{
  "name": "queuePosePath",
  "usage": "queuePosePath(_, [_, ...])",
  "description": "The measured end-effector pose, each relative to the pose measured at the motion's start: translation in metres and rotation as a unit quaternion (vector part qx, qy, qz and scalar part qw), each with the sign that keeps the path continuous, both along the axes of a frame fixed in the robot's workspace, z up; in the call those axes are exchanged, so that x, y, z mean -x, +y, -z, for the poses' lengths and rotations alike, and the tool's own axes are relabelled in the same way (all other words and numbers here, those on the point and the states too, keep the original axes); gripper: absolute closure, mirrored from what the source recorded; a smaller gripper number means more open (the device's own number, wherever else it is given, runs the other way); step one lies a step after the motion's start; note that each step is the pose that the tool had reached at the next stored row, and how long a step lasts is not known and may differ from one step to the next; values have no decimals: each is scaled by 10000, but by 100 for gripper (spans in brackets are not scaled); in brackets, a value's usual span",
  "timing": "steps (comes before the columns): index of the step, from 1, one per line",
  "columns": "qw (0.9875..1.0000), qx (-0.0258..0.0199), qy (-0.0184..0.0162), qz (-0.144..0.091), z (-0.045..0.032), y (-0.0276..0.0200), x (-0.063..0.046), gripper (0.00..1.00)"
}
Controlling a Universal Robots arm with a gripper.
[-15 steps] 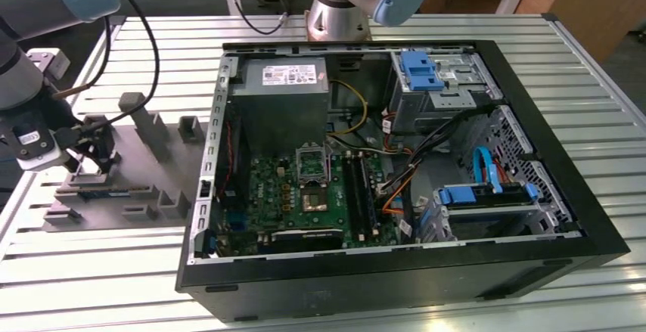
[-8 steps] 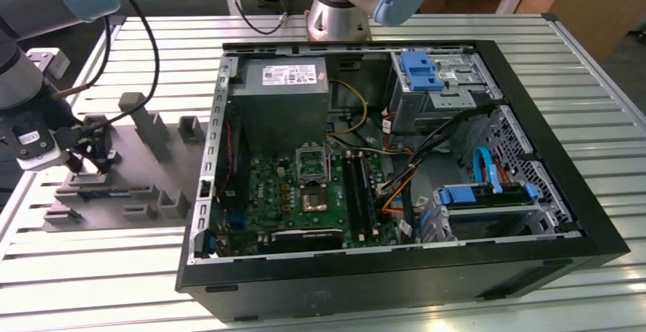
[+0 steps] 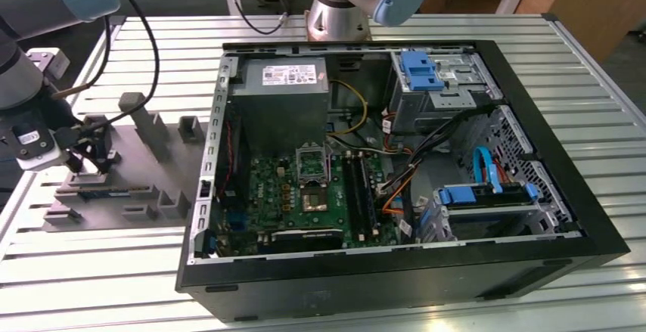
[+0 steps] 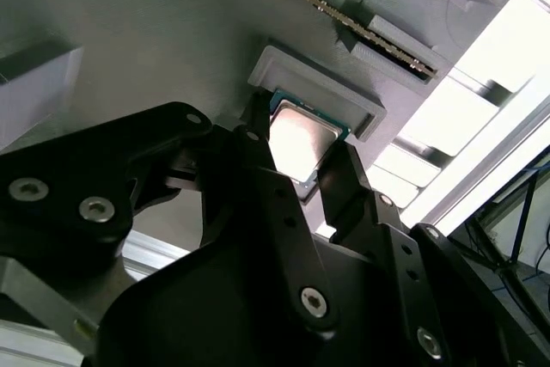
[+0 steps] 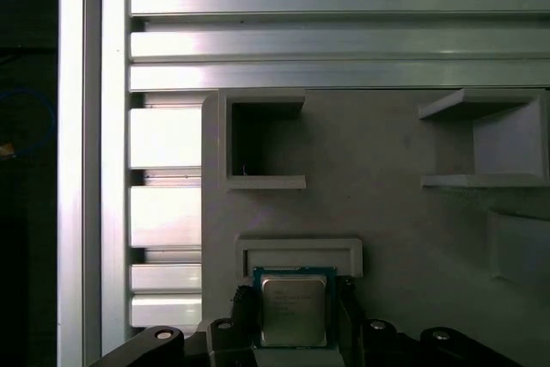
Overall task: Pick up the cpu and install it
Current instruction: 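Pick up the cpu and move it towards the insertion slot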
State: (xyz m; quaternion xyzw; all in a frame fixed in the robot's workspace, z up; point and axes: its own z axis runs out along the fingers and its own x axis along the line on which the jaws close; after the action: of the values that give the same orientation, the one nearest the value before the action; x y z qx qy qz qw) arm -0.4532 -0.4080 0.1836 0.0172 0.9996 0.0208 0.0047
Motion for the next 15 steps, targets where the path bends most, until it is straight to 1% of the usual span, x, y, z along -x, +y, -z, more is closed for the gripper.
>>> queuePosePath(3, [10000,1,2,0,-14,0,1,53])
queuePosePath(8, [10000,0,0,0,-74,0,0,53])
queuePosePath(15, [10000,6,1,0,-91,0,1,53])
